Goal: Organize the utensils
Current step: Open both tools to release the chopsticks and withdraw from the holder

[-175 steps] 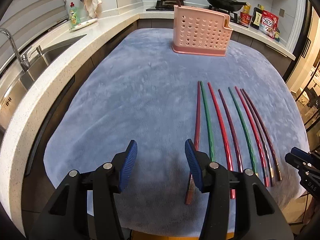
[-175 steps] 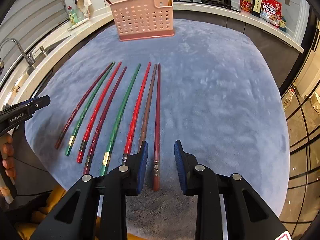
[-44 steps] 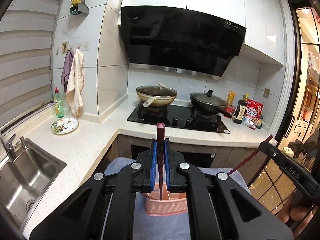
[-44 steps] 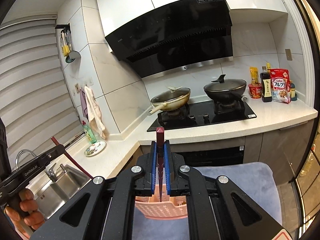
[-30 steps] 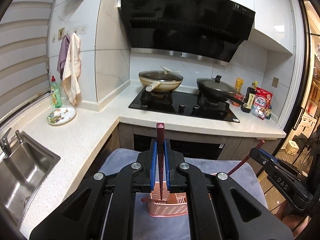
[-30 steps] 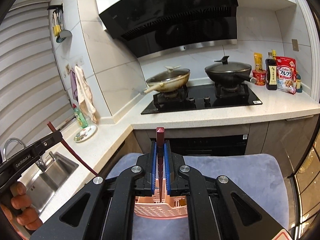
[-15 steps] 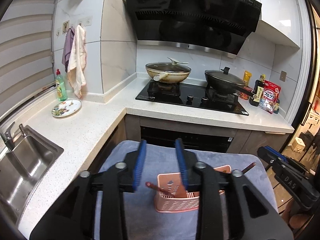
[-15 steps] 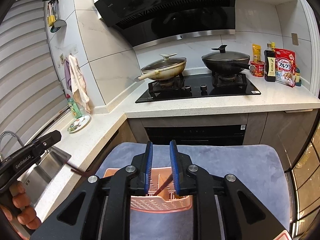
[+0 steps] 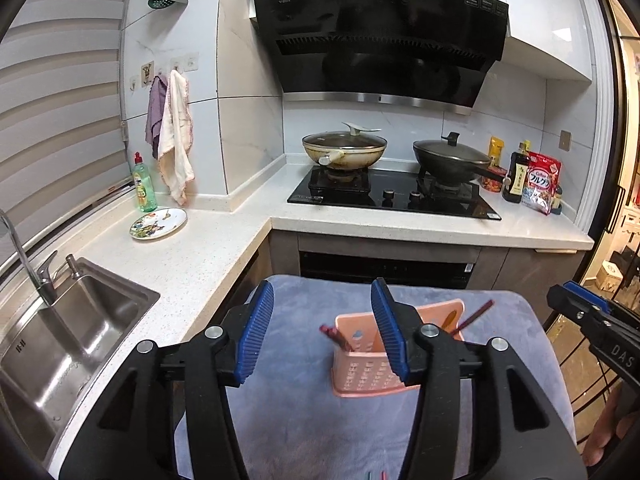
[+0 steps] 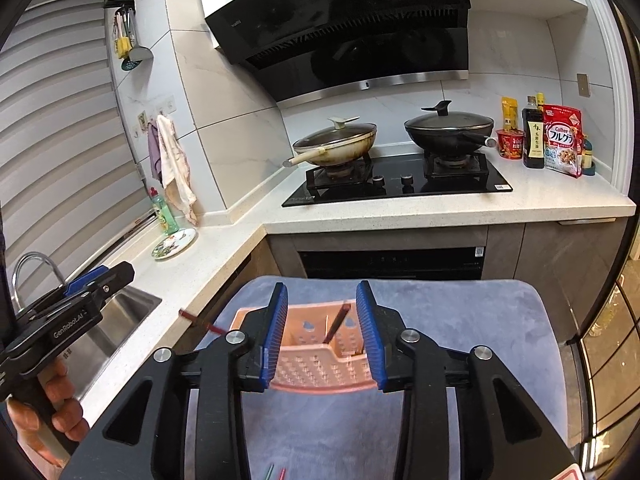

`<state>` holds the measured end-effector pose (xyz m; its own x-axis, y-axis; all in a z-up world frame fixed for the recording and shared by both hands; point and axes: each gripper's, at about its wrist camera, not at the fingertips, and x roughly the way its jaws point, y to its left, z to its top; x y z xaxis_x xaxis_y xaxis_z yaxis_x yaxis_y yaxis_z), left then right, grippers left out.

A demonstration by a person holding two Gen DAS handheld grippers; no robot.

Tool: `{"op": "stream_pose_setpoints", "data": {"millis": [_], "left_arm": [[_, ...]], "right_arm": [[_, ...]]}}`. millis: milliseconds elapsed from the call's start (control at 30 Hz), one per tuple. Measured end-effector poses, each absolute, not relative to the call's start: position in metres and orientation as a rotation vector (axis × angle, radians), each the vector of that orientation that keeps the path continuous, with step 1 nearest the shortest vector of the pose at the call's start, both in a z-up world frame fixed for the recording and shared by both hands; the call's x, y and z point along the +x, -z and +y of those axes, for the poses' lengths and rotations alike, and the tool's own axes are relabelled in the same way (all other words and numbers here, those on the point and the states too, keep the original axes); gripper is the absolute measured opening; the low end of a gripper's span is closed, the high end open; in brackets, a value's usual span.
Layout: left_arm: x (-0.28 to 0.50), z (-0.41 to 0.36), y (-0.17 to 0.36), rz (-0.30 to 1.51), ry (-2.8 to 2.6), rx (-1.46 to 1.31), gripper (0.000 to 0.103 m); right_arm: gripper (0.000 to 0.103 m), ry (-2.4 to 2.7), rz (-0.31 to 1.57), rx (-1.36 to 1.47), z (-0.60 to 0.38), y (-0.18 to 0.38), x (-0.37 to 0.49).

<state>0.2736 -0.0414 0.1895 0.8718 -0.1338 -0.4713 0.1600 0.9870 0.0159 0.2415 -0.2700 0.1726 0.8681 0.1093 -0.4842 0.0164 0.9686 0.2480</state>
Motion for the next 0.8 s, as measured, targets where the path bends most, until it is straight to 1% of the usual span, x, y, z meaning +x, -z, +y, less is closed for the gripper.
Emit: {"op": "stream_pose_setpoints", "data": {"millis": [133,367,800], "left_arm": [[0.249,-0.034,-0.176,0.512,0.156,0.067,0.049],[0.204,-0.022,-0.142,0.558,0.143,0.100,0.049],[0.137,-0.004,-0.061,0.711,0.143,0.114,0.049]], "right_arm": [[0.037,-0.047,0.545,0.231,-0.268,-0.159,0.208],[0.037,-0.039,0.626,0.179,-0.258,-0.119,0.148],[0.037,0.005,0.815,0.143,-0.240,-0.025,0.053]]}}
